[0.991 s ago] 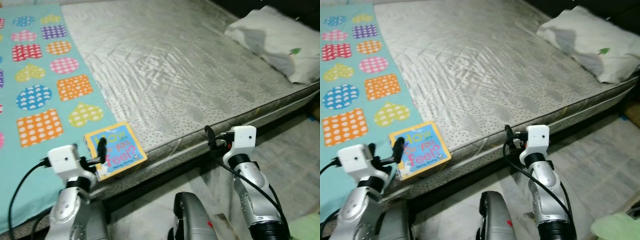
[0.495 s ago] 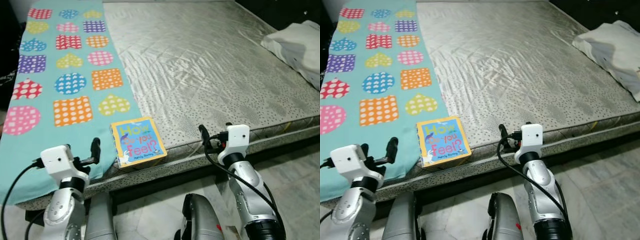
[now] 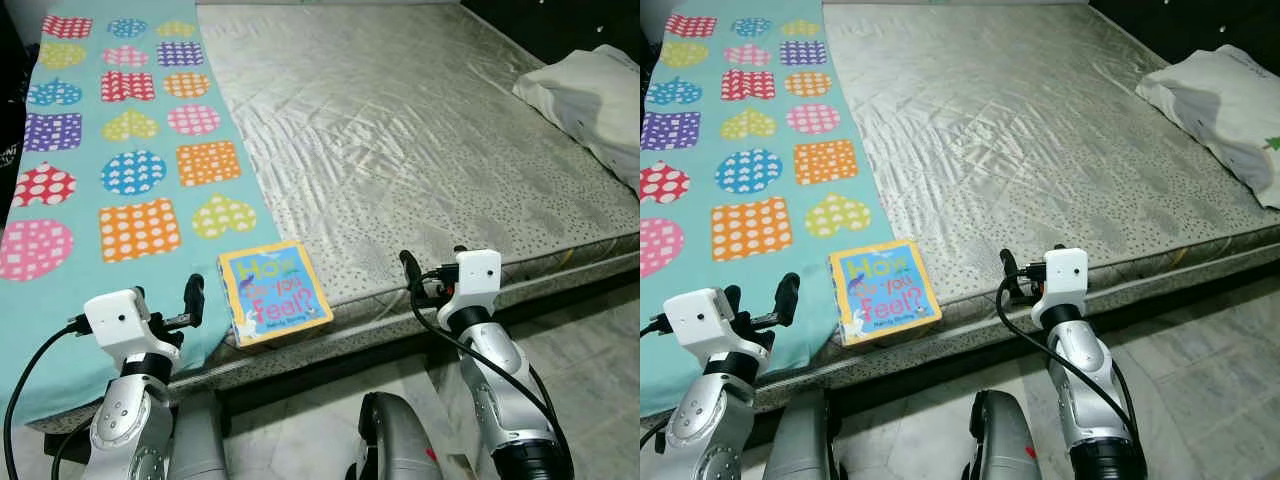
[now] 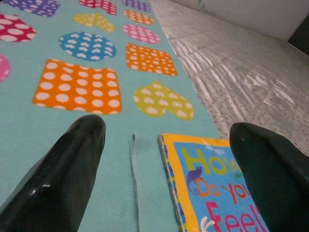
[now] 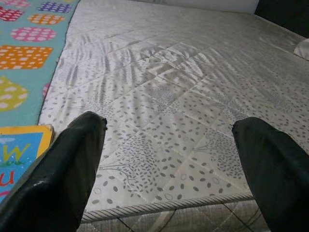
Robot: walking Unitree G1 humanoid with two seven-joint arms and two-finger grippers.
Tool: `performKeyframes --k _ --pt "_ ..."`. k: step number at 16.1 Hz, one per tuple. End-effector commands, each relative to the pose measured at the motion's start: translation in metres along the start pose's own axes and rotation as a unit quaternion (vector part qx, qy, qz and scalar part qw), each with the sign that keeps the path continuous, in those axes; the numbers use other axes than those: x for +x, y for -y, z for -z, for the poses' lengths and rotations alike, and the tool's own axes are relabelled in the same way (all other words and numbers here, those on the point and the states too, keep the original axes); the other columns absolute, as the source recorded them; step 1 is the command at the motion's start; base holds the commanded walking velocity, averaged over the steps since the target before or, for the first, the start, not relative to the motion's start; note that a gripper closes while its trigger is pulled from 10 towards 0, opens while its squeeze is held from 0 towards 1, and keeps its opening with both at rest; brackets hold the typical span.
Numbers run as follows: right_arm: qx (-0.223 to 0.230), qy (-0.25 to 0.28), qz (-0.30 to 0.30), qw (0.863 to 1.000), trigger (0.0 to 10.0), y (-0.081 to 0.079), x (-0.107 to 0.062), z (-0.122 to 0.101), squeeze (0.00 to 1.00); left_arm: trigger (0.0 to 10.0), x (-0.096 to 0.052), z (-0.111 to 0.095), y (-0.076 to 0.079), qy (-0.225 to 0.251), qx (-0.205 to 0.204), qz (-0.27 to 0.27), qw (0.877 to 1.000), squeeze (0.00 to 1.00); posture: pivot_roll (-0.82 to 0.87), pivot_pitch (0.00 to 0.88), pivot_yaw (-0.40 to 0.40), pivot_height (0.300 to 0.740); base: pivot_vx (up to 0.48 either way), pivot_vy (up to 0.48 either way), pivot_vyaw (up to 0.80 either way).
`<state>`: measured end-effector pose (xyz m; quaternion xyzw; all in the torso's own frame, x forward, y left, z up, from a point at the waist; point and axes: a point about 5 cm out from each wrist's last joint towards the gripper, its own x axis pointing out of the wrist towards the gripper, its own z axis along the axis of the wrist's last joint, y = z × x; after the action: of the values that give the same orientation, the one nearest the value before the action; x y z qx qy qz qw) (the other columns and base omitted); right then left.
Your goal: Clean up the room
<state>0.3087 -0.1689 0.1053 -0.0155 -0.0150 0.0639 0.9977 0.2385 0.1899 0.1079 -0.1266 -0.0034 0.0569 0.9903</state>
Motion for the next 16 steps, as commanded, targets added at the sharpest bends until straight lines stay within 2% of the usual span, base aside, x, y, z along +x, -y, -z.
performKeyframes --k 1,7,10,14,16 --pt "0.000 -0.003 0.008 1.000 10.0 0.005 -0.002 0.002 0.00 10.0 -0.001 0.003 0.001 -0.007 -0.005 0.005 1.000 0.00 -0.03 0.141 -0.097 0.569 0.304 0.000 0.00" --pt "0.000 -0.003 0.010 1.000 10.0 0.005 -0.002 0.002 0.00 10.0 0.001 0.003 0.001 -0.008 -0.005 0.007 1.000 0.00 -0.03 0.140 -0.093 0.569 0.293 0.000 0.00" --pt "0.000 -0.003 0.012 1.000 10.0 0.006 -0.002 0.002 0.00 10.0 0.001 0.005 0.001 -0.014 -0.007 0.002 1.000 0.00 -0.03 0.140 -0.092 0.569 0.000 0.000 0.00" --pt "0.004 -0.006 0.016 1.000 10.0 0.007 -0.004 0.004 0.00 10.0 0.003 0.014 -0.005 -0.046 -0.016 -0.022 0.999 0.00 -0.04 0.146 -0.092 0.569 0.000 0.000 0.00" --pt "0.004 -0.008 0.012 1.000 10.0 0.008 -0.006 0.004 0.00 10.0 0.006 0.015 -0.008 -0.052 -0.021 -0.029 0.998 0.00 -0.04 0.153 -0.092 0.554 0.000 0.000 0.00"
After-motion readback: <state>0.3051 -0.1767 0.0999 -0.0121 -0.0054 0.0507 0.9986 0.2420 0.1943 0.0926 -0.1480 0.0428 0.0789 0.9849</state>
